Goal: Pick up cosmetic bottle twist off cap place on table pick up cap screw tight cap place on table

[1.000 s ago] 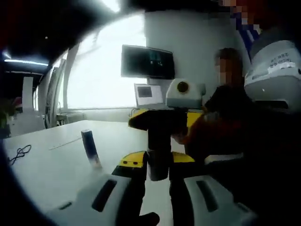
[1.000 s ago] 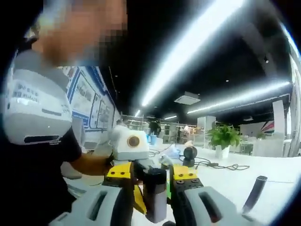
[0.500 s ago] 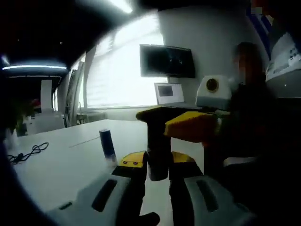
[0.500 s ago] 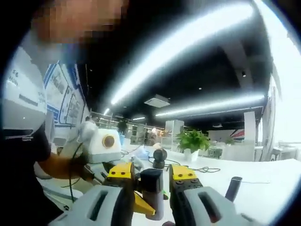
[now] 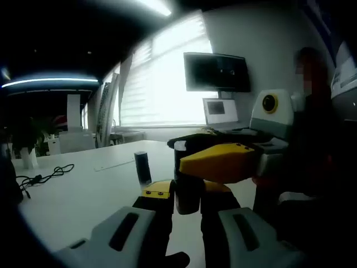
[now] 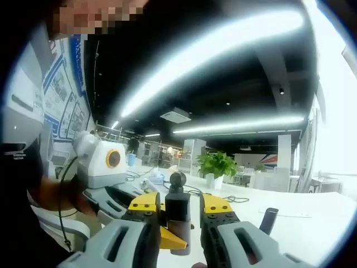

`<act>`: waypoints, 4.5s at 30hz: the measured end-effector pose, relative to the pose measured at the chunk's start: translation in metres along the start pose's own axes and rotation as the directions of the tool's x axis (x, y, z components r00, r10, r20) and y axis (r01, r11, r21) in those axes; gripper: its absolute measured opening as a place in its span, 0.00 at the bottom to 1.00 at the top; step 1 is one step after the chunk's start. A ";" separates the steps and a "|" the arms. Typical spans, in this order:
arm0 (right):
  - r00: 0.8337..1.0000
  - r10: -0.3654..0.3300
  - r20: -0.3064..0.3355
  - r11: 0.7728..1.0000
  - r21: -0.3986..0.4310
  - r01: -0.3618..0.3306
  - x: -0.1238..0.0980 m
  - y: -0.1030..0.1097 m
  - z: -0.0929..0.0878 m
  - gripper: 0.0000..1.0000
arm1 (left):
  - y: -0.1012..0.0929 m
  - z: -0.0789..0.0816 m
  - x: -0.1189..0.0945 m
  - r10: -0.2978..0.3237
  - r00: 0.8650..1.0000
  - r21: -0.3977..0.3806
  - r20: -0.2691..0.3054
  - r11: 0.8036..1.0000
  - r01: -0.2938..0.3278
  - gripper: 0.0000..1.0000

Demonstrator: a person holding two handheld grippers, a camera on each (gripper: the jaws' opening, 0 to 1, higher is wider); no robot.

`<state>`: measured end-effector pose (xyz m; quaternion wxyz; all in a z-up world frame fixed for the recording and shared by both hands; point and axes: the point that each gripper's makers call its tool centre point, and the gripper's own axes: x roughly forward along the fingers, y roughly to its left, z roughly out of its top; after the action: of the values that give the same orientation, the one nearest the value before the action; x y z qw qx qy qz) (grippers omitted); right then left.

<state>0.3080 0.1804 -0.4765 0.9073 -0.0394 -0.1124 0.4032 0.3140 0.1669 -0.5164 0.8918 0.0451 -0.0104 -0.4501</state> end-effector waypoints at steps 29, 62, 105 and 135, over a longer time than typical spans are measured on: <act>0.997 -0.073 -0.008 0.996 -0.052 0.072 0.003 -0.005 -0.003 0.11 | 0.005 -0.003 0.004 0.148 0.989 0.052 -0.013 0.988 -0.147 0.08; 0.990 0.136 -0.030 0.991 -0.003 -0.136 -0.006 0.008 -0.008 0.11 | -0.011 -0.009 0.001 -0.077 0.995 0.068 -0.062 0.994 0.081 0.08; 0.843 0.538 0.025 0.829 0.165 -0.534 -0.024 0.038 0.003 0.12 | -0.046 -0.004 -0.013 -0.526 0.850 0.013 0.014 0.850 0.526 0.09; 0.762 0.646 0.050 0.740 0.203 -0.641 -0.035 0.049 -0.003 0.12 | -0.061 -0.011 -0.019 -0.622 0.783 0.008 0.012 0.783 0.622 0.09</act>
<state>0.2507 0.1876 -0.4937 0.7126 0.0142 -0.0384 0.7004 0.2542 0.1471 -0.5329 0.6937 0.0446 -0.0022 -0.7189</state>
